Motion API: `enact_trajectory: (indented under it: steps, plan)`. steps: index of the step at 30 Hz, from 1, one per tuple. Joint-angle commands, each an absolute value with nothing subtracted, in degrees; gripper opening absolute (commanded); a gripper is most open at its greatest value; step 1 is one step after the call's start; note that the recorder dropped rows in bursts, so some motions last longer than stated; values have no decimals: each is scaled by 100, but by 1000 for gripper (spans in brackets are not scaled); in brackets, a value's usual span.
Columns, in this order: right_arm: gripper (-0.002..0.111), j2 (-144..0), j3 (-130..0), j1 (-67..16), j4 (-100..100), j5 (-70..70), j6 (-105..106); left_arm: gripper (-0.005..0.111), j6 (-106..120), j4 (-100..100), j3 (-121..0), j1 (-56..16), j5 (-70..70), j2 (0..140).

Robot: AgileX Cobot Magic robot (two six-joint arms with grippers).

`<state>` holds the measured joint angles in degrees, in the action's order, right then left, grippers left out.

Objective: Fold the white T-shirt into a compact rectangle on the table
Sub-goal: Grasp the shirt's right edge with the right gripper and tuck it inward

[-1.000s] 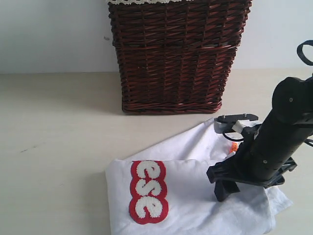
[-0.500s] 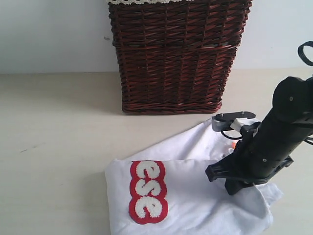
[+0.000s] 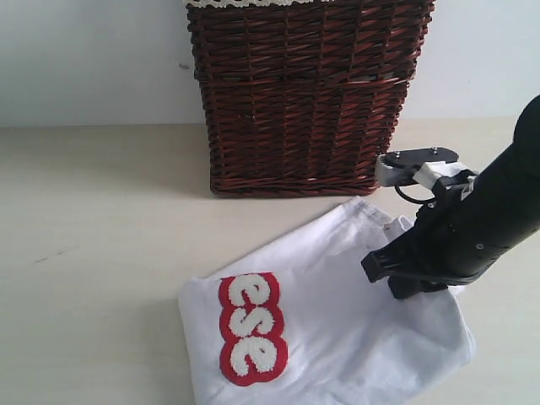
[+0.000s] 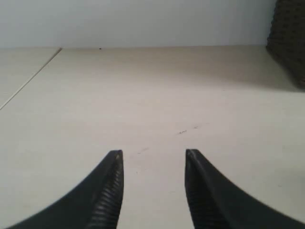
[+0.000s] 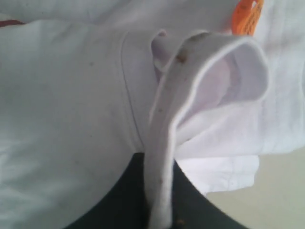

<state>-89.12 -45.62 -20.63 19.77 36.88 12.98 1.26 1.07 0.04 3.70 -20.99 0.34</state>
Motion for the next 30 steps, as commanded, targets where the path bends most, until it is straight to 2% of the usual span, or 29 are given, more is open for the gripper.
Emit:
enact_trajectory:
  steps: [1, 16, 23, 28, 30]
  plan:
    - [0, -8761, -4572, -2062, 1978, 3884, 1385, 42, 114, 81, 0, 382, -2036, 0]
    - [28, -8761, -4902, -2062, 1955, 4292, 1526, 42, 127, 81, 0, 382, -2036, 0]
    - [28, -9087, -4899, -2062, 1697, 4664, 1400, 42, 127, 81, 0, 382, -2036, 0]
    - [49, -9444, -4899, -2062, 1003, 4664, 610, 42, 127, 81, 0, 382, -2036, 0]
    - [51, -9511, -4899, -2062, 863, 4647, 354, 42, 127, 81, 0, 382, -2036, 0]
